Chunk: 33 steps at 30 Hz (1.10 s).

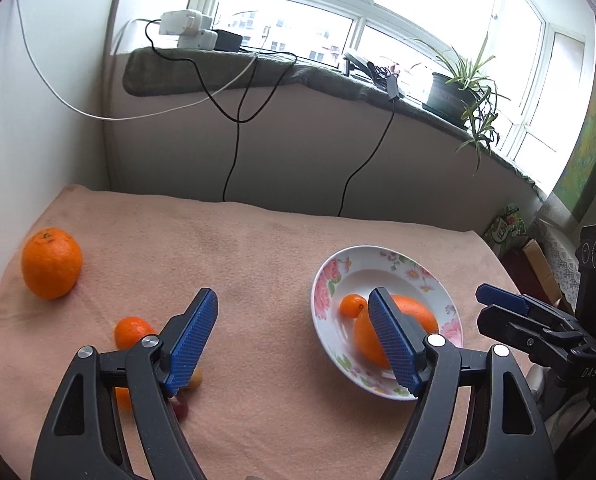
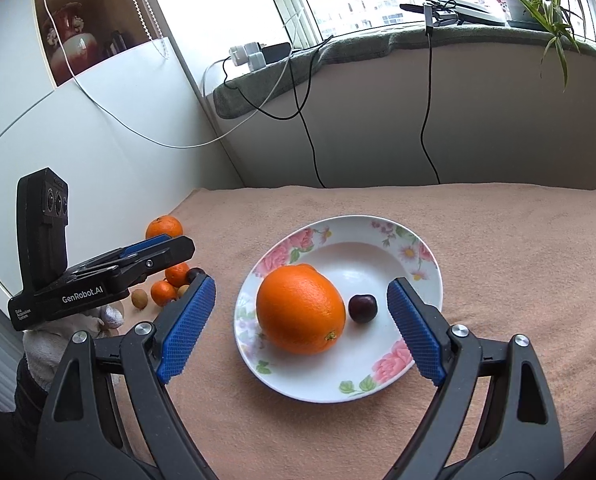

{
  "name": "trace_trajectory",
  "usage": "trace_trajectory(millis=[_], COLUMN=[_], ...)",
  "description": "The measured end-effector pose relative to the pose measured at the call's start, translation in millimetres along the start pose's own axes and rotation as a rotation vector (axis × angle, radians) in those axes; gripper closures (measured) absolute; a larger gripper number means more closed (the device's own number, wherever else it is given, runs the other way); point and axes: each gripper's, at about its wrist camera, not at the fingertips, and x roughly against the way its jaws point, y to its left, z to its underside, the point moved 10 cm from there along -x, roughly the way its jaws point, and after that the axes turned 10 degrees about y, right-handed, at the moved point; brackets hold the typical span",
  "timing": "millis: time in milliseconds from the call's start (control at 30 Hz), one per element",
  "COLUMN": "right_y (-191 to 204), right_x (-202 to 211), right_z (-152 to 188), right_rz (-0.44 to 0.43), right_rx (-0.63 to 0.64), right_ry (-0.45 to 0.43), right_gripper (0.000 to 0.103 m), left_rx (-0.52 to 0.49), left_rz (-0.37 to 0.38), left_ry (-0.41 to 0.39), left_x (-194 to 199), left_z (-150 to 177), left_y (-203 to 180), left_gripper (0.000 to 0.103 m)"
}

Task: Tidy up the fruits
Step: 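Move the left tool to the brown kiwi while the right tool reaches another plum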

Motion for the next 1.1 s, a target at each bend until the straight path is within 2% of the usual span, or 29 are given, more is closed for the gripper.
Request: trace_trajectory(millis=[167,500,733,800,933,1000,1100], right_y=[29.1,87.2,123.8,134.4,153.1,160.0,165.7], right_x=[-6.2,-35.3,-65.0,-75.1,-96.7,-108.2,-125.0], right_z=[3.5,17.7,29.6,34.1,44.7,49.7,54.2], right_rz=[0.005,-0.048,-0.079,-0.087,-0.119,-0.127,-0.125], right_rx=[0.075,0.184,0.236,0.256,0.284,0.292,0.292], right_ry=[0.022,0.097,0.155,0.183,0.243,0.276,0.309], right_gripper=[0.013,0.013,0.014,0.023,0.033,0.047,0.054], left_rx=[0.027,0.13,0.207,0.219,0.235,0.242,0.241], left_rz=[-0.056,-0.165,-0.184,-0.18,-0.167,-0.159,-0.149], left_ry=[-0.031,-0.055,-0.038,-0.026,-0.004,0.007,0.028], left_x=[24.7,60.5,65.4,63.7,57.5,53.4,48.2], left_z=[8.6,38.9,63.9,71.0,81.0,84.6,89.4], left_y=[30.4,104.8,142.3,148.2,154.8,157.9,158.7], left_gripper=[0.025,0.025,0.026,0.031,0.036,0.042,0.045])
